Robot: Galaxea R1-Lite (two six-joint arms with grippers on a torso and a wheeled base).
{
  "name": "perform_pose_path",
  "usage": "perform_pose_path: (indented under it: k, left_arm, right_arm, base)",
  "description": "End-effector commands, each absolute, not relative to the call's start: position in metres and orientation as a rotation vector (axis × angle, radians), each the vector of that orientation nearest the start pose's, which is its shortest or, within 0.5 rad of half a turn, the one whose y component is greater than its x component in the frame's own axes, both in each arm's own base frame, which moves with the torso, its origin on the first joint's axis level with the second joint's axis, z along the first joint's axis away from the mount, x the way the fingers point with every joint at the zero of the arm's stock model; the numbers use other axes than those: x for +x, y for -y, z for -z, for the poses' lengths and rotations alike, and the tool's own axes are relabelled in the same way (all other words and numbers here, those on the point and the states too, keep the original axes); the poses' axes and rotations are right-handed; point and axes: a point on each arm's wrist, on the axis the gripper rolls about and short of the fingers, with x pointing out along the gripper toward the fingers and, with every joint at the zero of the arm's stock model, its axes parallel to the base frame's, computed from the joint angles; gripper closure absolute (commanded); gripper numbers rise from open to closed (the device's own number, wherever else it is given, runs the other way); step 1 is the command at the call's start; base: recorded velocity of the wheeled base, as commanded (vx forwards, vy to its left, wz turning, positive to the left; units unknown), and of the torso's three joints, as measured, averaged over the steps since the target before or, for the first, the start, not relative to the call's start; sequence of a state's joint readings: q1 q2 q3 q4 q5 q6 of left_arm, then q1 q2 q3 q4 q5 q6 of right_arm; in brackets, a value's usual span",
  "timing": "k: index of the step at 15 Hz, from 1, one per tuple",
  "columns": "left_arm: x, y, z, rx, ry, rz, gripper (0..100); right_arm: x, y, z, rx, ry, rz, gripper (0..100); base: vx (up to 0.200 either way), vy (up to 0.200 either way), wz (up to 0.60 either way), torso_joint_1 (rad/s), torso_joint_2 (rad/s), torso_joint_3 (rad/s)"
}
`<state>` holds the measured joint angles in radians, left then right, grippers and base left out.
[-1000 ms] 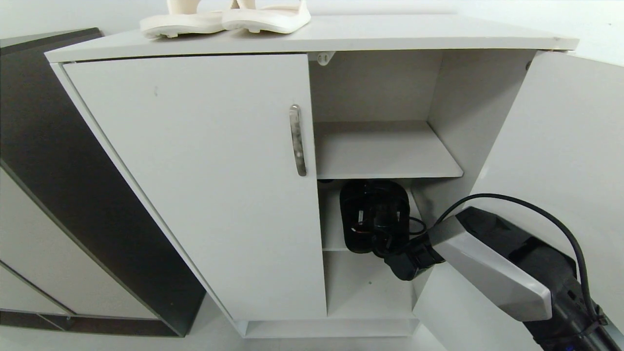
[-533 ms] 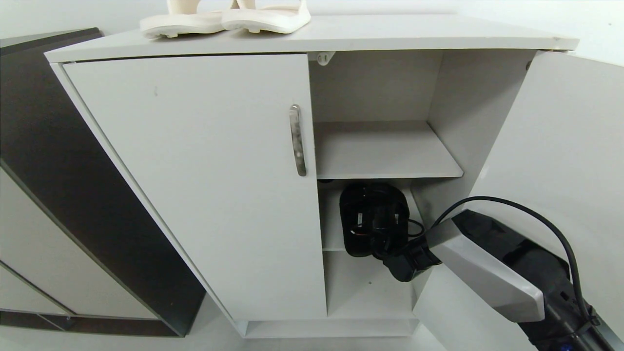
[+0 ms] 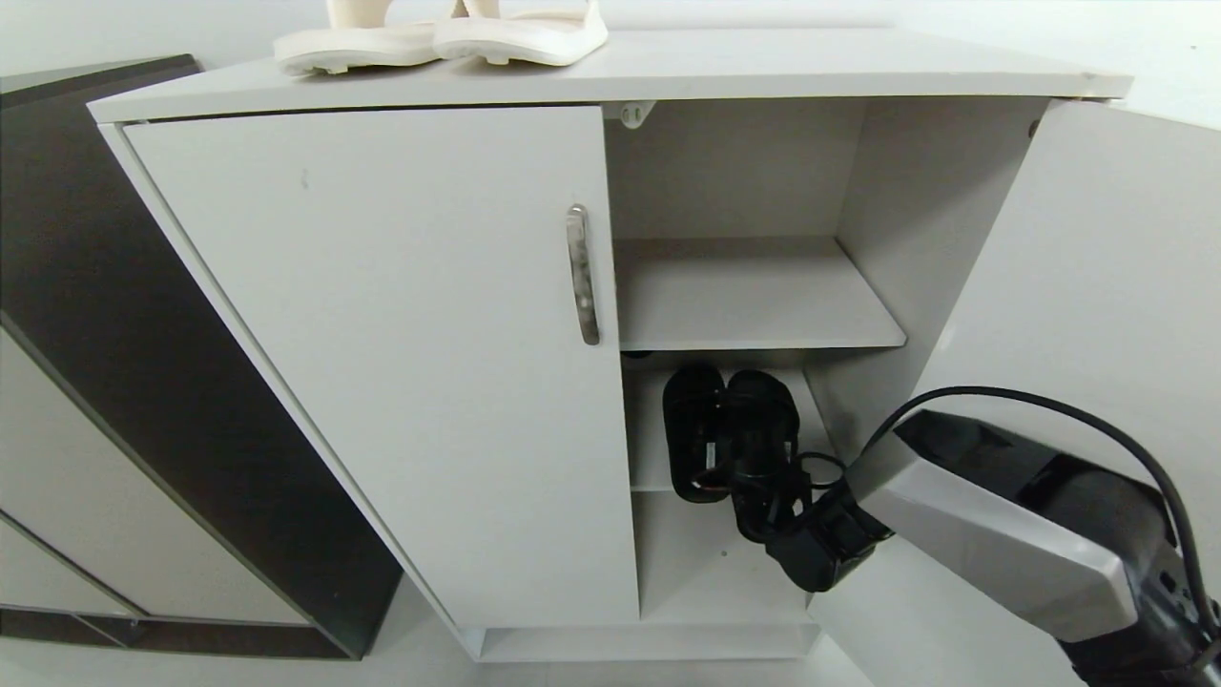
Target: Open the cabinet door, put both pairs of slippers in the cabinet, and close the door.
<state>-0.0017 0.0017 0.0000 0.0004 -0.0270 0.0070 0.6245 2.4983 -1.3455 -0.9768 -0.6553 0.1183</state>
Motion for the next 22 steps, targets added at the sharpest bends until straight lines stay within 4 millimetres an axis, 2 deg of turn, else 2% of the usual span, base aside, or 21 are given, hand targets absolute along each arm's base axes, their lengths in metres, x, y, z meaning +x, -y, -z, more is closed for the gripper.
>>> perform_pose_path:
  k: [1, 2, 3, 5, 7, 11, 17, 22]
  left_arm:
    - [-0.023, 0.001, -0.076, 0.008, -0.003, 0.029, 100]
    - [-0.023, 0.001, -0.075, 0.008, -0.004, 0.029, 100]
    - [-0.023, 0.001, -0.075, 0.009, -0.004, 0.031, 100]
    - [-0.023, 0.001, -0.075, 0.009, -0.004, 0.031, 100]
    - [-0.023, 0.001, -0.075, 0.009, -0.004, 0.031, 100]
    - [-0.023, 0.001, -0.075, 0.009, -0.004, 0.031, 100]
    - [-0.023, 0.001, -0.075, 0.008, -0.004, 0.029, 100]
    - [-0.023, 0.001, -0.075, 0.009, -0.004, 0.031, 100]
  right_arm:
    - [0.354, -0.261, -0.077, 0.051, -0.076, 0.015, 0]
    - [0.333, -0.251, -0.084, 0.037, -0.083, -0.005, 0]
    - [0.325, -0.250, -0.084, 0.024, -0.096, -0.020, 0]
    - [0.317, -0.255, -0.080, 0.004, -0.108, -0.046, 0]
    - [0.310, -0.259, -0.077, 0.000, -0.115, -0.064, 0]
    - [0.304, -0.261, -0.074, -0.005, -0.116, -0.077, 0]
    - [0.303, -0.258, -0.083, 0.011, -0.096, -0.075, 0]
    - [0.303, -0.257, -0.084, 0.008, -0.097, -0.072, 0]
  base:
    - [0.000, 0.000, 0.00, 0.000, 0.00, 0.000]
    - [0.000, 0.000, 0.00, 0.000, 0.00, 0.000]
    - [0.000, 0.000, 0.00, 0.000, 0.00, 0.000]
    - [0.000, 0.000, 0.00, 0.000, 0.00, 0.000]
    - [-0.200, 0.000, 0.00, 0.002, 0.00, 0.007]
    - [-0.200, 0.000, 0.00, 0.000, 0.01, 0.004]
    - [0.000, 0.000, 0.00, 0.000, 0.00, 0.000]
    - [0.000, 0.000, 0.00, 0.000, 0.00, 0.000]
